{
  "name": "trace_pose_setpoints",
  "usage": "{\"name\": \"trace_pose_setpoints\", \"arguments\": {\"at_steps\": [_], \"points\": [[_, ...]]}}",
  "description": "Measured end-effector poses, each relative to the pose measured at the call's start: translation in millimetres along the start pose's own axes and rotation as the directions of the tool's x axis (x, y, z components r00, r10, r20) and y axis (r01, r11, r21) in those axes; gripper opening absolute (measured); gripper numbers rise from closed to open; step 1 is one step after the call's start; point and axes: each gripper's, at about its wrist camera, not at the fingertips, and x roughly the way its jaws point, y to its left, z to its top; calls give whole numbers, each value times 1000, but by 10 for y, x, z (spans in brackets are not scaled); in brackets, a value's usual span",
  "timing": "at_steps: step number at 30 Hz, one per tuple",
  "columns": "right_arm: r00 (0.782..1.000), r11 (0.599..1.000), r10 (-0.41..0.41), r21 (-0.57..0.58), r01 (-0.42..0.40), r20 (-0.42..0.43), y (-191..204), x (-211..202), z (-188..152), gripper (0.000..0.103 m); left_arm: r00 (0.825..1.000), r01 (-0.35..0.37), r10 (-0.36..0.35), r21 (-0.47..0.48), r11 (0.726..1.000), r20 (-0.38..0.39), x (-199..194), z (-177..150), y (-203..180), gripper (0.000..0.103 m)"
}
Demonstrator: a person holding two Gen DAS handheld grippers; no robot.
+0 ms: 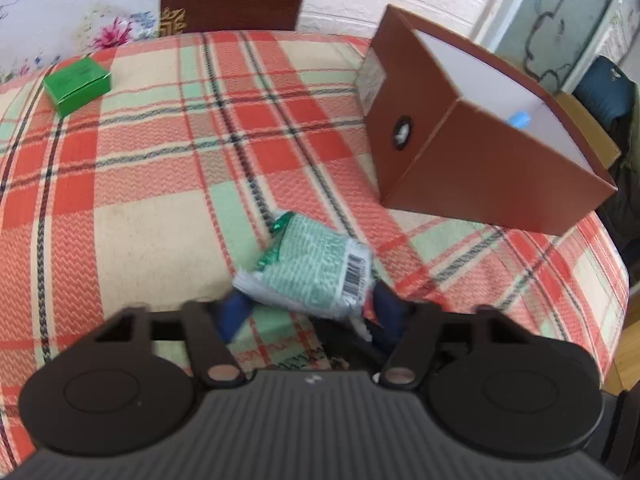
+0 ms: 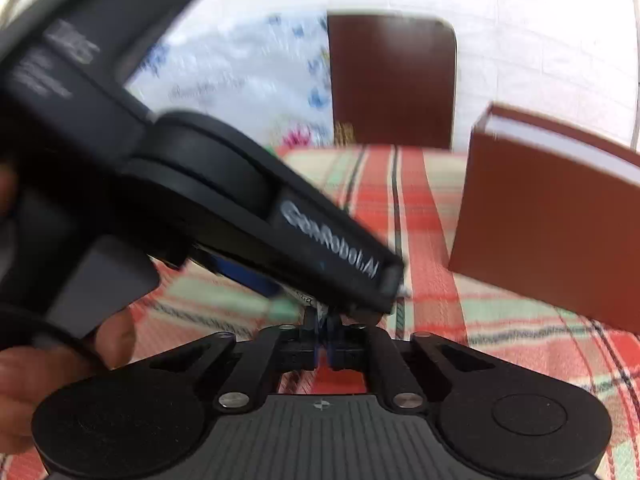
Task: Organize objects
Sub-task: 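Lift the snack packet with the right gripper and carry it over the box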
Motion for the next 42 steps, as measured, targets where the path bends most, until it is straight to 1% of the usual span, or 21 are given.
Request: {"name": "trace_pose_setpoints", "arguments": {"at_steps": [2,4,8,10,12,13,14,17,18,19,20,21,24,26,28,30,32,34,38,40,42], "points": [[999,999,-29,-24,30,46,38,-53,0,3,998,57,-57,-1,998,9,-79,59,-43,49],[993,998,-46,-43,51,113,63,-140,21,3,996,67,-71,55,996,58,-216,112,-173,49],[962,987,-91,-106,121,256,127,-340,118,2,984,79,-105,180,981,142,-489,226,-474,49],[960,986,-82,-119,118,268,95,-374,173,4,982,29,-68,219,975,174,-544,293,-546,57],[972,988,-53,-131,84,229,25,-363,177,12,977,-14,-33,219,976,212,-588,358,-508,61],[979,989,-37,-131,65,201,-22,-357,153,24,976,-40,-7,210,977,218,-575,393,-465,61],[984,991,-35,-124,57,176,-74,-356,117,35,977,-71,27,198,978,214,-540,433,-422,61],[986,993,-94,-58,102,137,-268,-385,15,40,986,-124,98,195,973,138,-350,509,-318,62],[985,992,-116,-31,121,131,-342,-395,-1,41,989,-115,94,195,974,115,-290,500,-307,62],[983,991,-135,-4,137,125,-413,-396,-8,48,994,-87,71,189,978,88,-238,505,-290,62],[982,988,-154,22,153,113,-484,-377,-4,60,997,-54,45,177,983,55,-172,493,-283,62],[981,986,-166,44,163,95,-547,-345,6,64,999,-30,27,160,987,21,-95,473,-288,62],[991,991,-131,36,131,3,-669,-145,74,71,998,28,-21,100,995,-64,151,427,-283,63],[992,993,-122,2,122,-46,-700,23,98,78,994,57,-51,55,997,-101,293,381,-259,67],[988,994,-113,-17,112,-102,-687,197,121,78,991,93,-92,16,995,-97,347,353,-217,69],[988,993,-119,-30,117,-98,-658,277,156,73,991,105,-105,-1,994,-87,338,356,-193,67],[990,993,-110,-43,107,-86,-627,303,179,52,990,114,-113,-2,994,-86,299,356,-184,62],[992,992,-112,-59,109,-60,-582,276,182,48,988,132,-132,-8,991,-80,213,346,-181,62],[989,988,-126,-80,132,71,-477,75,193,48,990,144,-144,33,989,4,-92,337,-279,60],[974,982,-158,-79,172,165,-440,-69,239,48,984,165,-168,62,984,56,-289,410,-363,60],[945,973,-195,-71,221,263,-448,-213,327,49,974,187,-199,107,976,107,-450,525,-483,60]]}}
